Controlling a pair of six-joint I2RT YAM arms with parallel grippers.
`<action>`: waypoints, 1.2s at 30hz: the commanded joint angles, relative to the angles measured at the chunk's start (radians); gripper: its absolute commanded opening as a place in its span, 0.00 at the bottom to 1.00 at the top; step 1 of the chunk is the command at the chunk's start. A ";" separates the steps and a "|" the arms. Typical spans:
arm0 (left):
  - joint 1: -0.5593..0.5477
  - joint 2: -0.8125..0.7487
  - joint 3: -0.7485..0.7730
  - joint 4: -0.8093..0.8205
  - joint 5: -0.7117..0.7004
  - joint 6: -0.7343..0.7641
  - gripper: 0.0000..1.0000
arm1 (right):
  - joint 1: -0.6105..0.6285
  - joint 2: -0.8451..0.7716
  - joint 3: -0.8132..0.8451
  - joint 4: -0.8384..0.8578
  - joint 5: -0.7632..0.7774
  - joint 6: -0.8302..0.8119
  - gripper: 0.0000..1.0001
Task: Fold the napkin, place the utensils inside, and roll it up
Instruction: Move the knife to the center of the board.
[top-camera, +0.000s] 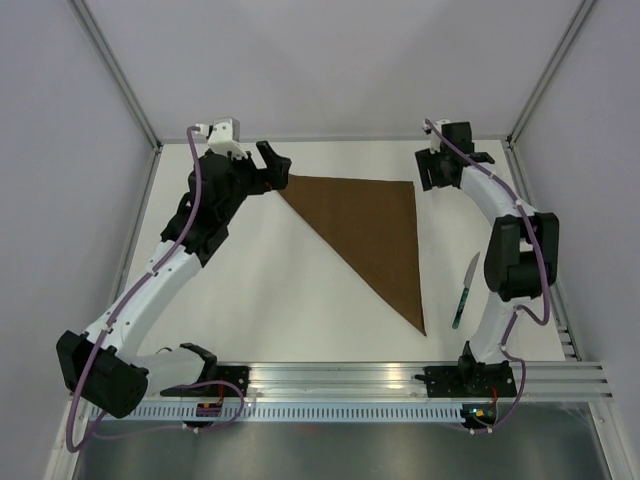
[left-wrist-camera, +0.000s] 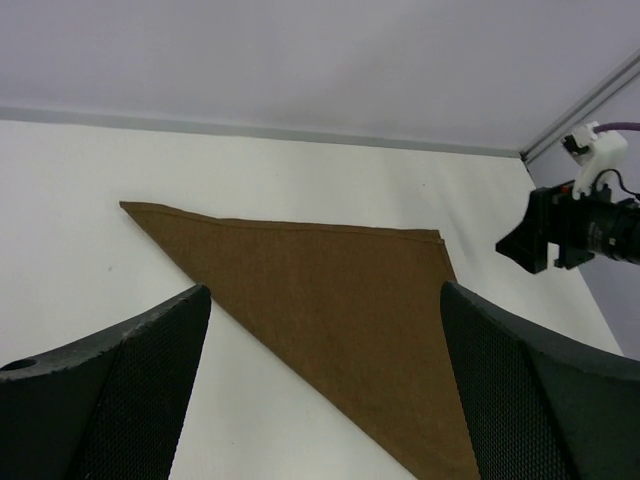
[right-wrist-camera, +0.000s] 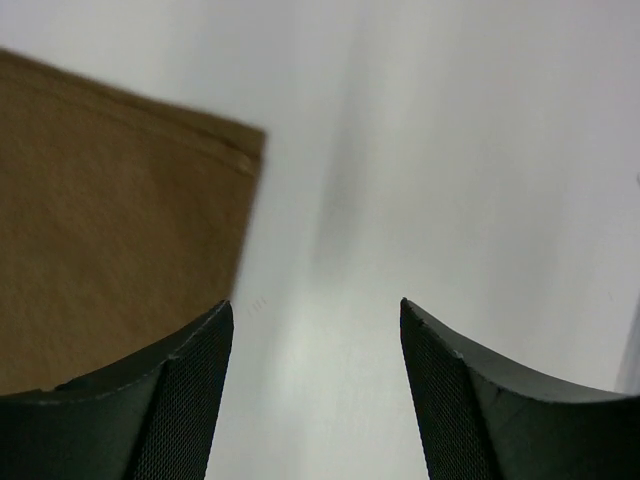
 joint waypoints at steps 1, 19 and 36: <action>0.004 -0.007 -0.054 0.141 0.065 -0.090 1.00 | -0.107 -0.183 -0.142 -0.190 0.025 -0.059 0.73; 0.007 0.053 -0.168 0.318 0.172 -0.162 1.00 | -0.255 -0.346 -0.536 -0.377 -0.100 -0.111 0.63; 0.015 0.083 -0.155 0.317 0.172 -0.158 1.00 | -0.255 -0.287 -0.630 -0.344 -0.077 -0.145 0.60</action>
